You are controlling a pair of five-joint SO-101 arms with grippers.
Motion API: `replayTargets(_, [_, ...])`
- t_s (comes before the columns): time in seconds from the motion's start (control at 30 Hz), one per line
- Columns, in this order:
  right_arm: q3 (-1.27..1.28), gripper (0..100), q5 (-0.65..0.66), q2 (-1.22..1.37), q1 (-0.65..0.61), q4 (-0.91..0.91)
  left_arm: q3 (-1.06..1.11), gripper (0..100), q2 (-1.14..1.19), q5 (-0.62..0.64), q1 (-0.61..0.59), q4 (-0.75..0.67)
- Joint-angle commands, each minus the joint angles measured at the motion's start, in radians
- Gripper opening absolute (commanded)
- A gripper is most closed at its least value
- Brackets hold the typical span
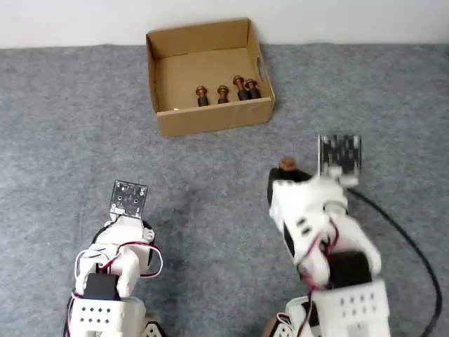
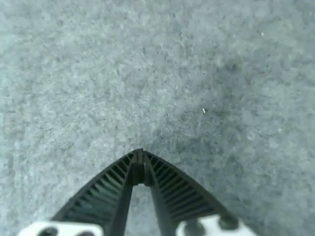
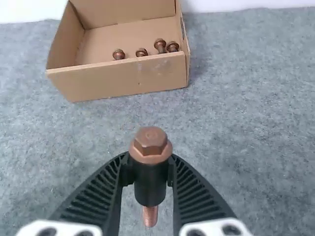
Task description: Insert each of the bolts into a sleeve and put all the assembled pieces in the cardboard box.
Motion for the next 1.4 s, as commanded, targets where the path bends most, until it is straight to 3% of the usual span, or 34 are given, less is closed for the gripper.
replayTargets(0.0, [-0.285, 0.8, -0.014, 0.265, 0.007, -0.004, 0.013, 0, -0.009, -0.009, -0.005, -0.066])
replayTargets(0.27, [-0.792, 0.9, -0.012, 0.819, 0.004, -0.007, 0.021, 0, -0.009, -0.008, -0.005, -0.1])
replayTargets(0.5, [-1.169, 0.9, -0.005, 1.224, 0.007, -0.119, 0.021, 1, -0.009, -0.005, -0.005, -0.1])
replayTargets(0.63, [-1.333, 0.9, 0.077, 1.417, 0.001, -0.179, 0.021, 1, -0.009, -0.008, -0.005, -0.1])
replayTargets(1.07, [-1.593, 0.9, 0.14, 1.762, -0.031, -0.383, 0.021, 1, -0.009, -0.008, -0.005, -0.1])
replayTargets(1.27, [-1.605, 0.9, 0.144, 1.867, -0.033, -0.38, 0.021, 1, -0.009, -0.008, -0.005, -0.1])
replayTargets(1.37, [-1.605, 1.3, 0.207, 1.914, -0.041, -0.306, 0.021, 1, -0.009, -0.008, -0.005, -0.1])
